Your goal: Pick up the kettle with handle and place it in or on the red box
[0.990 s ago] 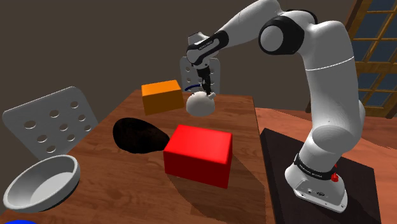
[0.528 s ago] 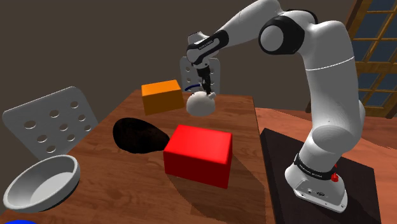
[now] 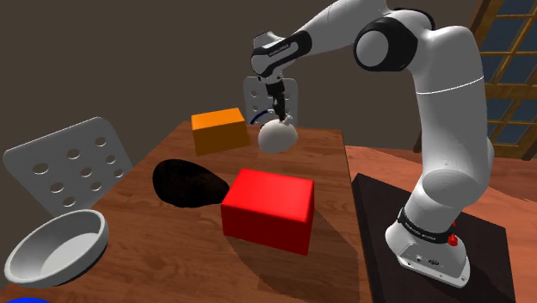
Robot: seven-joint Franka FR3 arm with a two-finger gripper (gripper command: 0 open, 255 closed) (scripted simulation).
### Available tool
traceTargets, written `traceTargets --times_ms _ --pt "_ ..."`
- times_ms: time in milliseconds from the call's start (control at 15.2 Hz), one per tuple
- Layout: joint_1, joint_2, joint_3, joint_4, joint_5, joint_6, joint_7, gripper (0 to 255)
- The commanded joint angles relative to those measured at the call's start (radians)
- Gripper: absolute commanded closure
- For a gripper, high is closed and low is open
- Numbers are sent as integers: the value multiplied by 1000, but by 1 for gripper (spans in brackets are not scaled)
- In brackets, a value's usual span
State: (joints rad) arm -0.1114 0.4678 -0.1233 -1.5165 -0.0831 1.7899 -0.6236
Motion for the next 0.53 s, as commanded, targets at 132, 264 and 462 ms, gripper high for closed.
traceTargets --times_ms 132,264,462 --pt "0 -14 -1 36 -1 -49 -5 255" --pt "0 -20 -1 55 -1 -73 -7 255" --pt "0 -26 -2 86 -1 -110 -11 255"
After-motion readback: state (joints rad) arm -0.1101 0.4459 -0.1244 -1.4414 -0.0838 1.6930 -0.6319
